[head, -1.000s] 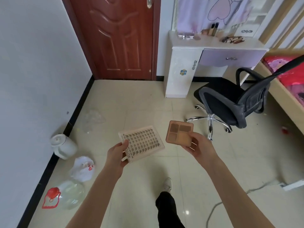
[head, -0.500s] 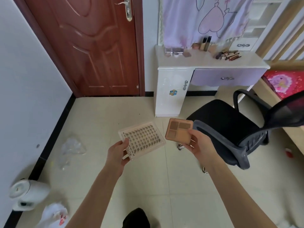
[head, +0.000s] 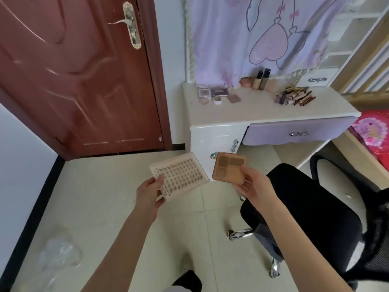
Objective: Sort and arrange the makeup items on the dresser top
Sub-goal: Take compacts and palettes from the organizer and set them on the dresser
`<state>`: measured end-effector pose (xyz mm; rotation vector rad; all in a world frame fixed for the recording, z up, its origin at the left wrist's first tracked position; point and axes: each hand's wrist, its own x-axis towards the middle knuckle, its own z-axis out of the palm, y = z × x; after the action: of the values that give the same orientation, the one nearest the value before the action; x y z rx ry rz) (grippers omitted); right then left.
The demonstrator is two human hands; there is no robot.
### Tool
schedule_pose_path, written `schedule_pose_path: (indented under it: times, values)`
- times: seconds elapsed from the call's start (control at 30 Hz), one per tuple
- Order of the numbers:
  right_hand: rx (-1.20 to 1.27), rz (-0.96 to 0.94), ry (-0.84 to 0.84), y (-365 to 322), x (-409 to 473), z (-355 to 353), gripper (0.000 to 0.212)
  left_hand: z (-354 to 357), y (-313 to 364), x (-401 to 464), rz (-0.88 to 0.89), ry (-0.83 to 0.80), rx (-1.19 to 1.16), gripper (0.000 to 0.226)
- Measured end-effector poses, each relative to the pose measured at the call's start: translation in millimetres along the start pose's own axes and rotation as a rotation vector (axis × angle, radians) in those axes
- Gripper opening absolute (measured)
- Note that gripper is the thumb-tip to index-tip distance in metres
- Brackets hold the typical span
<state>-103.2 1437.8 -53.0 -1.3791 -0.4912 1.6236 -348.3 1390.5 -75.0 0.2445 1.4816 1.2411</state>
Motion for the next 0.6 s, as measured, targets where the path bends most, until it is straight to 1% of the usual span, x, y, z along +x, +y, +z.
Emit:
schedule_pose_path:
  times: [0.03,0.13,0.23,0.43,0.6]
  values:
    - [0.003,0.004,0.004,-11,15,7,0.009,11,13,16,0.006,-0.004,0.007,0.025]
    - [0.027,0.022,0.046,-39,62,21,0.009,42,43,58,0.012,-0.015,0.026,0.025]
    - [0.045,0.034,0.077,-59,113,29,0.009,70,60,100,0.000,0.020,0.010,0.027]
    - [-0.040,0.075,0.044,-90,234,46,0.011,125,87,181,-0.012,0.102,-0.008,0.029]
    - [-0.116,0.171,0.051,-116,341,65,0.021,180,111,242,-0.008,0.173,-0.029,0.025]
